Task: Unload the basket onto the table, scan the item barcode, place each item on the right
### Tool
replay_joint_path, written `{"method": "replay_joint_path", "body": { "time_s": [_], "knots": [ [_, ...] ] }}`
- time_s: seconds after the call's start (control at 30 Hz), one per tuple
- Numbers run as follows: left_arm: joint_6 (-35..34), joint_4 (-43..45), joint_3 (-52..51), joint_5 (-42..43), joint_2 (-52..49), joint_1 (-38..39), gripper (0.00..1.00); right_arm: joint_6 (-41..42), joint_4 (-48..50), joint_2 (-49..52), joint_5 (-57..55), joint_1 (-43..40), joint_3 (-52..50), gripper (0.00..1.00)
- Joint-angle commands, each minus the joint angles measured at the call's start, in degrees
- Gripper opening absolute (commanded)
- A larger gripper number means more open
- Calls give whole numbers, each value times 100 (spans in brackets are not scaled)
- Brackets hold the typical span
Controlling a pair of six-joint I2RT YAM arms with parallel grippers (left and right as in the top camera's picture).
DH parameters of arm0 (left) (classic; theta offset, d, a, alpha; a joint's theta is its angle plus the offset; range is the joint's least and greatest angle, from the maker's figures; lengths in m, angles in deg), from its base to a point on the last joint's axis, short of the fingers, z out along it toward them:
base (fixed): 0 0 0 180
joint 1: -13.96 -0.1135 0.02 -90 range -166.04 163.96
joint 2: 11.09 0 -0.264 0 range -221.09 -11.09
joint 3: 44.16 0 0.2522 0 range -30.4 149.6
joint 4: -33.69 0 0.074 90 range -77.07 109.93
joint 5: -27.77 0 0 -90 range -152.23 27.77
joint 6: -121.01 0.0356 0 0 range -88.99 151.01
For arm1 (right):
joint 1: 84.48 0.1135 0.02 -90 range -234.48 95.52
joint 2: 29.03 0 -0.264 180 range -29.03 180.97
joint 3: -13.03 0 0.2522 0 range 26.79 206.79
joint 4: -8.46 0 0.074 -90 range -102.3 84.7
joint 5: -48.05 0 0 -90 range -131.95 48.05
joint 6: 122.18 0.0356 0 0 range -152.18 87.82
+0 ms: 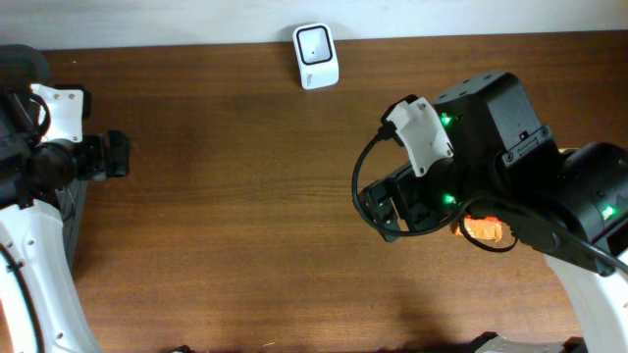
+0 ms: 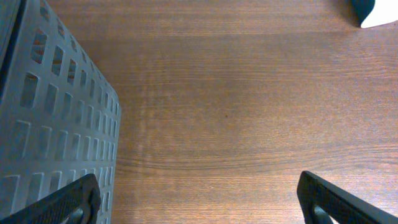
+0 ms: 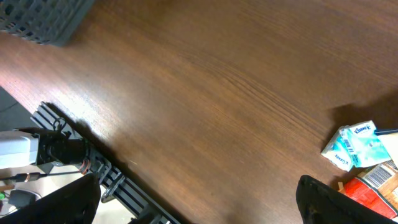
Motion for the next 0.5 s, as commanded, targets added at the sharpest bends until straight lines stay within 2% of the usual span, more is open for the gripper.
{"method": "replay_joint_path", "body": {
  "time_s": [0.0, 0.13, 0.27, 0.47],
  "knots": [
    [87, 11, 61, 61, 33, -15, 99, -7, -9, 28, -188, 50, 85, 99],
    [87, 11, 61, 59, 33, -15, 99, -4, 35, 28, -586, 52, 85, 99],
    [87, 11, 61, 59, 33, -15, 99, -7, 153, 52, -1484, 52, 85, 98],
    [87, 11, 61, 61, 33, -15, 99, -522, 1250, -188, -1711, -50, 74, 99]
  ]
}}
